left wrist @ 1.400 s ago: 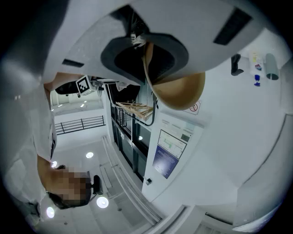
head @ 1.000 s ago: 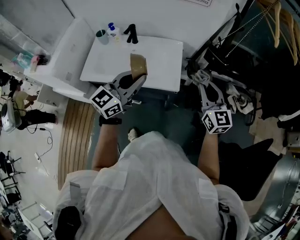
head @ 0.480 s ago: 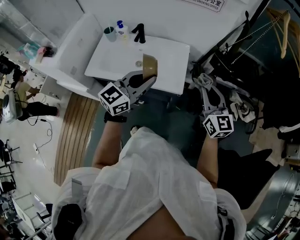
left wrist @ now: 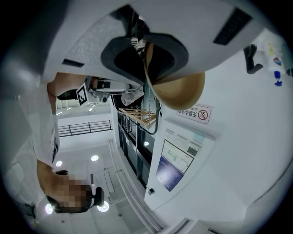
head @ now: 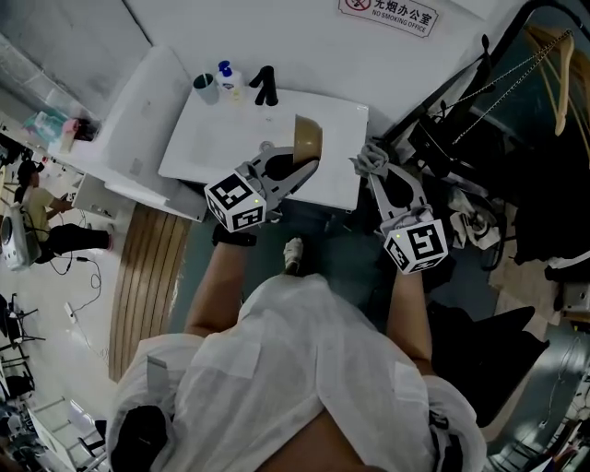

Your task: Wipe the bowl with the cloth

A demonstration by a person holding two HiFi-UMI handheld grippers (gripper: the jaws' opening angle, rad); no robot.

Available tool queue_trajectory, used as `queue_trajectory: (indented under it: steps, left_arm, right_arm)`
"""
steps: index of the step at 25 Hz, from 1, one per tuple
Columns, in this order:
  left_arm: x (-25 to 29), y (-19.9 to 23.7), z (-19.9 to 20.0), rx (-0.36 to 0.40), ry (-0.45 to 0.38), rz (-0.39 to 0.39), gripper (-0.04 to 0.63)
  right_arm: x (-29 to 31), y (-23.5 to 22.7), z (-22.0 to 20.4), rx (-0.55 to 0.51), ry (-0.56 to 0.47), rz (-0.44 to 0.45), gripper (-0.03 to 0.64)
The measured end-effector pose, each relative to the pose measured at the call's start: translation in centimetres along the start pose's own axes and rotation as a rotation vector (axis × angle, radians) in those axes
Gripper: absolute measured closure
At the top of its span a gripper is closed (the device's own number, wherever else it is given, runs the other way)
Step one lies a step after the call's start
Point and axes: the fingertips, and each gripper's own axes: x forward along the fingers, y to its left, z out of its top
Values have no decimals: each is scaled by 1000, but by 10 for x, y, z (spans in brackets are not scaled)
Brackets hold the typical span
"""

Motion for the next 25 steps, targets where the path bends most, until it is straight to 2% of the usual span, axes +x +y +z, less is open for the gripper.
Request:
queue_trajectory:
  steps: [3,11,18,25]
  left_arm:
    - [14,28,-3,-8,14,-17,563]
    - [52,102,-9,11,78,-95,563]
    - [65,156,-18,16,129,-161,563]
    - [72,183,-25,38,162,-259,563]
  right_arm:
    - [34,-4,2,-39,20,39,558]
    - [140,-16,2,-221,115,141,558]
    - [203,-33,-7,-187,151,153,558]
    - [243,-48,-15,-201,170,121,558]
